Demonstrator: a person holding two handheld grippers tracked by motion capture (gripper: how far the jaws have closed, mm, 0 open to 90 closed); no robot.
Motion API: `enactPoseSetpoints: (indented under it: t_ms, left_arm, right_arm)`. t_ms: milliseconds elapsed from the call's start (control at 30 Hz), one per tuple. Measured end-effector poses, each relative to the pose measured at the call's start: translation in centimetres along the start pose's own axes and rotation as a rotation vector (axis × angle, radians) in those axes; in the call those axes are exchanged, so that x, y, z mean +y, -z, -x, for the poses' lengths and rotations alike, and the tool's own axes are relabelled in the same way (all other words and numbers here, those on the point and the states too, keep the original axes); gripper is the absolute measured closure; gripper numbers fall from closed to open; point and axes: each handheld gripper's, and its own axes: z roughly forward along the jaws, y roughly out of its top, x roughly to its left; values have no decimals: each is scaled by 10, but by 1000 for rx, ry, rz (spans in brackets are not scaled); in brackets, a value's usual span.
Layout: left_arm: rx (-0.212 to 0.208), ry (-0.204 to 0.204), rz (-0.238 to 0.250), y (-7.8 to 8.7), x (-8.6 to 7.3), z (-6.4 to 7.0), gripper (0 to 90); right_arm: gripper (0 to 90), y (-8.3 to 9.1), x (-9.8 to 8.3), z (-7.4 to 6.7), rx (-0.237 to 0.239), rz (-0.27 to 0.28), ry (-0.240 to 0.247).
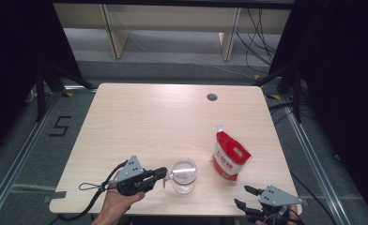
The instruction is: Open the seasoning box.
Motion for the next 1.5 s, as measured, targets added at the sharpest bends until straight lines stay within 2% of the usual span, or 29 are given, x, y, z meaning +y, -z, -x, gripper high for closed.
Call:
enactPoseSetpoints:
  t_ms: [67, 100, 133, 200, 300, 333, 400, 467, 567, 700, 767, 933, 1033, 1067, 1200, 1333, 1367, 1500]
  left_arm:
    - [-4, 8, 5, -2, 0, 1, 855]
    - [1, 4, -1, -2, 0, 1, 855]
    - [-9, -9, 3, -4, -1, 0, 856]
    - [3, 10, 1, -5, -1, 2, 855]
    - [4, -13, 1, -5, -1, 3, 853]
    - [5, 5, 4, -5, -1, 4, 853]
    - [10, -8, -5, -6, -1, 5, 854]
    - [8, -4, 2, -7, -2, 6, 856]
    - [23, -19, -7, -8, -3, 6, 858]
    - [36, -29, -7, -7, -4, 7, 858]
    - [38, -31, -8, -7, -4, 7, 858]
    - [43, -36, -3, -7, -5, 8, 861]
    - [37, -39, 5, -8, -5, 7, 863]
    - [40, -41, 2, -8, -5, 7, 864]
    - [38, -58, 1, -8, -5, 7, 864]
    - [31, -71, 0, -8, -5, 6, 863]
    - [29, -53, 7, -8, -6, 6, 862]
    - [32, -63, 9, -8, -6, 6, 863]
  right_arm:
    - [456, -1, 2, -1, 0, 22, 29]
    - [458, -1, 3, -3, 9, 23, 7]
    - [466, -1, 5, -3, 3, 34, 30]
    - [476, -2, 6, -7, 4, 32, 23]
    - [484, -6, 8, -11, 15, 29, 46]
    - [491, -7, 9, -12, 17, 28, 44]
    - [500, -9, 11, -14, 27, 30, 50]
    - [504, -9, 12, -16, 25, 26, 49]
    - [507, -13, 14, -17, 30, 31, 76]
    - [521, -16, 15, -20, 29, 29, 58]
    - [531, -18, 17, -20, 37, 40, 78]
    - [604, -25, 22, -24, 52, 51, 89]
    - [635, -31, 26, -27, 63, 50, 79]
    - [641, -34, 27, -27, 67, 53, 100]
    - [662, -44, 33, -31, 71, 43, 114]
    - [684, -51, 40, -33, 80, 64, 120]
    - [691, -53, 42, -33, 79, 75, 127]
    - [767, -58, 48, -32, 89, 100, 134]
